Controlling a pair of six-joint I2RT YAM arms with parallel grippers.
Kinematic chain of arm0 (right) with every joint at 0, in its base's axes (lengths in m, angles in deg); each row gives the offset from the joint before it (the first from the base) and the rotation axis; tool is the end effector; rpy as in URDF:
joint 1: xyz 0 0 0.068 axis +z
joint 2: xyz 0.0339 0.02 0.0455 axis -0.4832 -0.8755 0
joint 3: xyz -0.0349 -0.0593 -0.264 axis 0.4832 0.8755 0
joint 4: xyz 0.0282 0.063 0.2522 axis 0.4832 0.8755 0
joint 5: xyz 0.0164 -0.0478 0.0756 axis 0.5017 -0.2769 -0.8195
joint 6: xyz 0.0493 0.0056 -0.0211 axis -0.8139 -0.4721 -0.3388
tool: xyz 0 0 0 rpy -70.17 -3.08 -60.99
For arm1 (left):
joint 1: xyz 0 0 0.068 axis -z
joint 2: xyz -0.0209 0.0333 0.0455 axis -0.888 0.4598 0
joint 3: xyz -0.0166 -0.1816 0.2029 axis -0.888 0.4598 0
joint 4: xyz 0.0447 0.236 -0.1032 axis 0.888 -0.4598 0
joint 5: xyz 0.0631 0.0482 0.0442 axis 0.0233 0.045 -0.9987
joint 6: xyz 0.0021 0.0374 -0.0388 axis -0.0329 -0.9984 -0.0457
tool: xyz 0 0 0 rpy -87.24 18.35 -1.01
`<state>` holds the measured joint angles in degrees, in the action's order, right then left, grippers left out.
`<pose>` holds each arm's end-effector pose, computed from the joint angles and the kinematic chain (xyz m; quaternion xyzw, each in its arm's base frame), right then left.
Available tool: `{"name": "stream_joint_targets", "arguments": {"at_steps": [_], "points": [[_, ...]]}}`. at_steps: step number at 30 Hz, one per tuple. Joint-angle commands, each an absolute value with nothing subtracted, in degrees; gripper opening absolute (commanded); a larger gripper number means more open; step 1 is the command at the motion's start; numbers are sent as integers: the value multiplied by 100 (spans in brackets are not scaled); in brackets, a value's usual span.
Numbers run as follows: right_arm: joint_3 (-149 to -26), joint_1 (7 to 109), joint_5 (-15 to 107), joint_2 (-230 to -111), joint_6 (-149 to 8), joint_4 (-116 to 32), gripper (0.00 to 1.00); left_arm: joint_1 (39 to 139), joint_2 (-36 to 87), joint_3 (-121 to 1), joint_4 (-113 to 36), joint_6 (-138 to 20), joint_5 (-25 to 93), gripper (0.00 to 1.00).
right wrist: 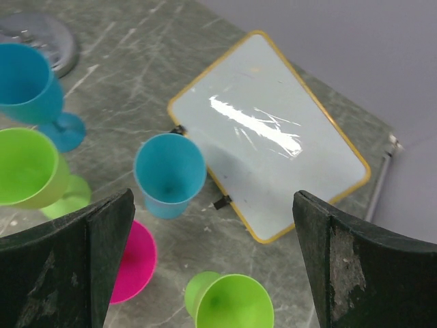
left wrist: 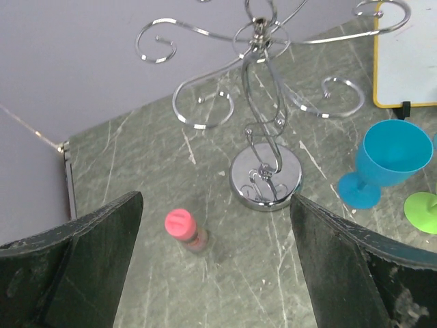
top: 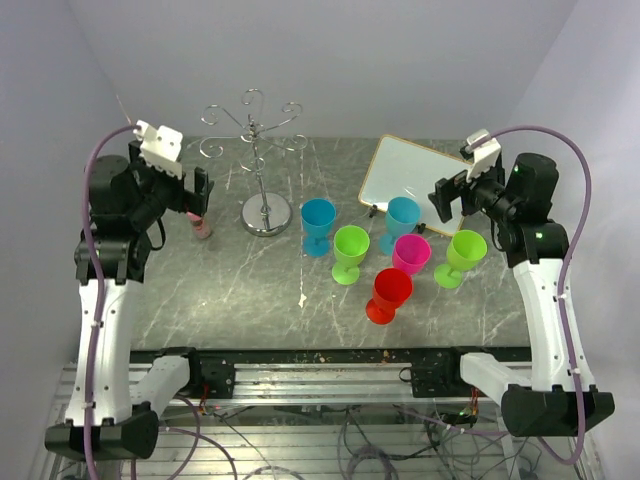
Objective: Place the wine glass upside down on the wine glass rack
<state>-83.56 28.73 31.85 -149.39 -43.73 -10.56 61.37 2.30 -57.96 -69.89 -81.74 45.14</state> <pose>0.2154 0.0126 0.4130 -0.2466 0.7747 0.0548 0.5797 0.1800 -0.0080 0.4337 0.1750 0.7495 -0.0628 0.6353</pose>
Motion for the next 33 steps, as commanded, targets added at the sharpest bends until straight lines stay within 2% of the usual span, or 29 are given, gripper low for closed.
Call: {"name": "stream_joint_targets", "arguments": {"at_steps": [1, 13, 20, 26, 33], "points": [[-8698, 2940, 2147, -14999, -3943, -634, 100, 6291, 785, -6577, -7360, -8722, 4828, 99], [-8370, 3008, 1985, -14821, -3941, -599, 100, 6445, 2825, -8690, -9024, -9331, 5054, 99], [-8257, 3030, 1913, -14839, -3980, -634, 100, 6686, 3309, -9080, -9201, -9386, 4982, 99], [-8335, 3038, 1711, -14866, -4003, -567, 100, 6913, 3609, -9299, -9137, -9363, 4336, 100], [-8390, 3039, 1562, -14929, -4046, -573, 100, 7109, 3972, -9556, -9231, -9429, 4029, 89]]}}
